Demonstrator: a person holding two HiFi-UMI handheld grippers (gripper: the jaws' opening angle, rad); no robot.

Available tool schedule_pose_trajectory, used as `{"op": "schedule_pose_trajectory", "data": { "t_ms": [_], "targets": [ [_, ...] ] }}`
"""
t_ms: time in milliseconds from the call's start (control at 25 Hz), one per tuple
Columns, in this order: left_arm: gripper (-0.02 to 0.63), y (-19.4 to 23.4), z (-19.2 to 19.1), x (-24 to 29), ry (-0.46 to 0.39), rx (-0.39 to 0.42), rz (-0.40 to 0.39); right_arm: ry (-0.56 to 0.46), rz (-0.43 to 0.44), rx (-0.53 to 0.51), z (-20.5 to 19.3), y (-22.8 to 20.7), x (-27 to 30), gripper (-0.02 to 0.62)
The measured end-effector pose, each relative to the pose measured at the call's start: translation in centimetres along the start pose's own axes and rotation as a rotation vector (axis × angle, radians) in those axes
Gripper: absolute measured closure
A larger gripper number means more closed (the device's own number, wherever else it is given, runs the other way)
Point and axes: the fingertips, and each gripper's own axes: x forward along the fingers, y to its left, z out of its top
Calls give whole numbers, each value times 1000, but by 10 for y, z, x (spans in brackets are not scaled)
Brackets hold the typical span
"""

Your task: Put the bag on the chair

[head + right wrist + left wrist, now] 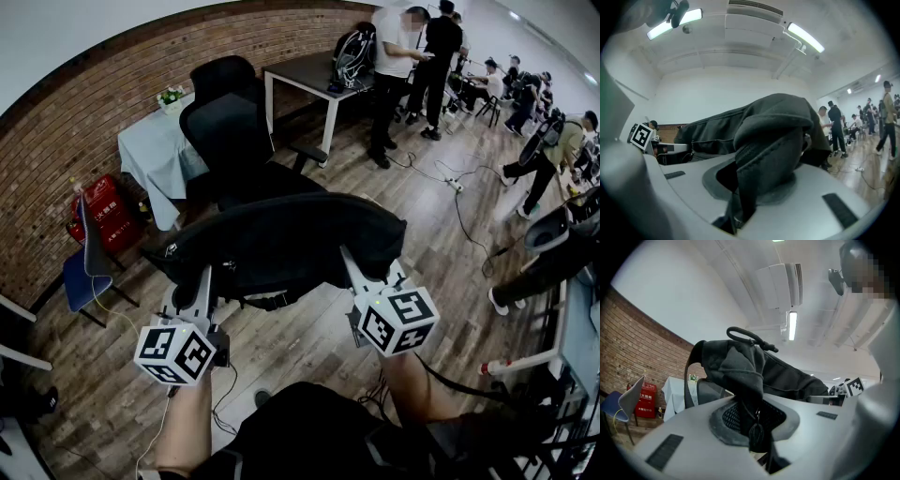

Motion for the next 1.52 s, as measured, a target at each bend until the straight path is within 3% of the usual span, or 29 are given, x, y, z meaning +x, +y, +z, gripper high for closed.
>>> {"op": "schedule_pose_trajectory", "data": {
  "t_ms": [840, 1520],
  "targets": [
    [548, 4, 1, 2, 11, -8, 8, 4, 5, 21, 2, 1, 5, 518],
    [548, 35, 4, -1, 30, -12, -85, 0, -75, 29, -8, 31, 9, 517]
  ]
}}
